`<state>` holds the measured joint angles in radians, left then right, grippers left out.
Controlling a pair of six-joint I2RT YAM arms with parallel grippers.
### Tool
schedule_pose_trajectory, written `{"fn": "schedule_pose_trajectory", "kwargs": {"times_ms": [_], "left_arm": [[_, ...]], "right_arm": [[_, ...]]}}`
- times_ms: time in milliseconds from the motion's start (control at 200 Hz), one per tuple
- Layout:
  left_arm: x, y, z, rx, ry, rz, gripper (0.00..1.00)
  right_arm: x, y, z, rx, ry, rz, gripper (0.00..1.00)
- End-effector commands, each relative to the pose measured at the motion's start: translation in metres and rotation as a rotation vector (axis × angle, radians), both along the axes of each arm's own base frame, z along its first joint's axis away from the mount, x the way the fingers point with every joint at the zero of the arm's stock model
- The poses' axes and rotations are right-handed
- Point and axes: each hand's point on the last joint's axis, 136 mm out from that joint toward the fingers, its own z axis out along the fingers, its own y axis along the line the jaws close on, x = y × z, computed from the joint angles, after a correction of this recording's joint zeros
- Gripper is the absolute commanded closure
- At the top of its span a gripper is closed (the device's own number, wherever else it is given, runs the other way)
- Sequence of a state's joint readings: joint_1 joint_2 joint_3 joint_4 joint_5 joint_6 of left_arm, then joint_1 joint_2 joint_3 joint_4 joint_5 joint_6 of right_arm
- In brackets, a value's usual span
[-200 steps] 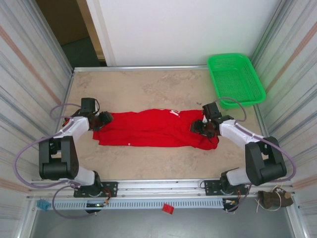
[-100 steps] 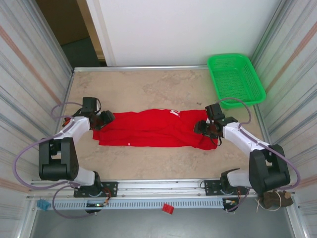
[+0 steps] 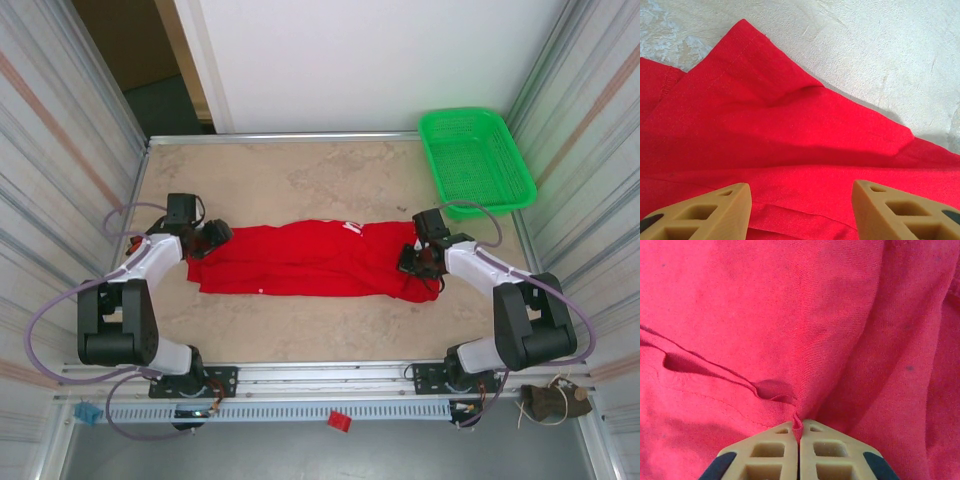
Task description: Fold the inside-out t-shirt
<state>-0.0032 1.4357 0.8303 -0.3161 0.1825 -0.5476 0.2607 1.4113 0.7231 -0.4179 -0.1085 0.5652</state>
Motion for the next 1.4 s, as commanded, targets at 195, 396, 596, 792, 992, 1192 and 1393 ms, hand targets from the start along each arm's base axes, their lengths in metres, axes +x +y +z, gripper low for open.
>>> {"fn": "schedule_pose_trajectory", "kwargs": {"times_ms": [195,396,596,792,992,1192,1393], "left_arm": [[0.005,0.0,0.013,0.01,-0.033,0.004,0.45],[0.007,0.0,0.017,0.011,-0.042,-0.001,0.44],[0.008,0.008,0.021,0.064,-0.044,-0.004,0.39],[0.003,0.023,0.011,0.093,-0.004,0.019,0.37],[0.009,0.028,-0.006,0.117,0.046,-0.001,0.38],[-0.002,0.03,-0.02,0.121,0.091,0.019,0.38],[-0.022,0.037,-0.021,0.141,0.096,0.068,0.36]], "right_arm": [[0.057,-0.018,0.067,0.013,-0.153,-0.004,1.0],[0.115,-0.027,0.125,0.027,-0.309,0.024,1.0],[0.14,-0.014,0.15,0.09,-0.371,0.048,1.0],[0.129,-0.011,0.136,0.094,-0.35,0.043,1.0],[0.122,-0.014,0.127,0.087,-0.336,0.035,1.0],[0.123,-0.014,0.128,0.09,-0.339,0.027,1.0],[0.125,-0.014,0.127,0.096,-0.339,0.024,1.0]]}}
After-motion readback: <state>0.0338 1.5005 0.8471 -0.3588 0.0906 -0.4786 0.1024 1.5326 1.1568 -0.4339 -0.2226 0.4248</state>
